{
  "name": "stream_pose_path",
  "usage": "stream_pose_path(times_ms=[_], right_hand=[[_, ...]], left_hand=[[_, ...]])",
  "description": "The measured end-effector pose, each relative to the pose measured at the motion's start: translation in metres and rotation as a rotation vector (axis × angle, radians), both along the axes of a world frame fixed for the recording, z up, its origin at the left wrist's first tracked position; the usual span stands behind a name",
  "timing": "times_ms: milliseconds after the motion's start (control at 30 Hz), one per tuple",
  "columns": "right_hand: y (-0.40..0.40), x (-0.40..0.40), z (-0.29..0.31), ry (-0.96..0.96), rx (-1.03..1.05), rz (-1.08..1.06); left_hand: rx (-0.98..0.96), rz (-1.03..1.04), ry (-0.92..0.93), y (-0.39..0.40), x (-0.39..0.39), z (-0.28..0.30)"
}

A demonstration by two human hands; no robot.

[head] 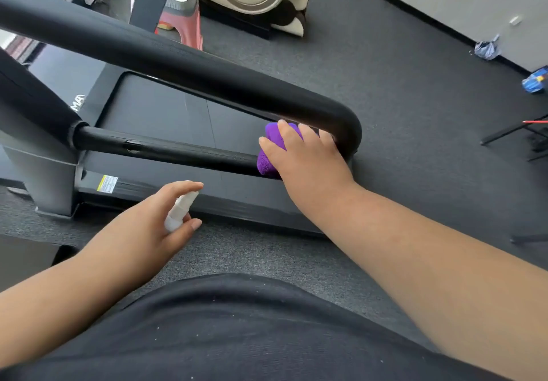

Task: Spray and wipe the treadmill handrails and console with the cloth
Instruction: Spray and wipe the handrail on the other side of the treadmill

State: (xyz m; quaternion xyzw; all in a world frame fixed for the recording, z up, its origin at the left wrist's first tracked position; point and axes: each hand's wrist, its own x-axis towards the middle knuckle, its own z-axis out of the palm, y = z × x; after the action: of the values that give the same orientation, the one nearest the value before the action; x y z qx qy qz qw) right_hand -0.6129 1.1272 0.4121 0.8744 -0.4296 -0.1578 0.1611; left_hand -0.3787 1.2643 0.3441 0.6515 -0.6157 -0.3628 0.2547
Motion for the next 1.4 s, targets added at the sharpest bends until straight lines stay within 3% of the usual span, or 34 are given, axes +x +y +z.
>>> stream_pose_path(times_ms=[100,500,800,967,1400], right_hand=[[0.0,-0.002,-0.012,0.053,0.012,-0.035],[0.001,0.026,-0.038,-0.303,0.104,-0.2],[-0.005,0.003,-0.031,-0.762,0.32,-0.233],[0.001,0.001,-0.039,-0.354,0.201,-0.116],[-0.025,0.032,-0.06,-0.204,0.092,-0.004]], left_hand=[[-0.003,-0.023,0.0,-0.002,-0.002,0.004],[-0.023,0.004,-0.006,0.009,0.013,0.001],[-0.035,0.019,-0.023,0.013,0.011,0.005],[-0.004,-0.004,-0.036,0.014,0.005,0.006],[-0.021,0.2,-0.103,0.024,-0.008,0.02]])
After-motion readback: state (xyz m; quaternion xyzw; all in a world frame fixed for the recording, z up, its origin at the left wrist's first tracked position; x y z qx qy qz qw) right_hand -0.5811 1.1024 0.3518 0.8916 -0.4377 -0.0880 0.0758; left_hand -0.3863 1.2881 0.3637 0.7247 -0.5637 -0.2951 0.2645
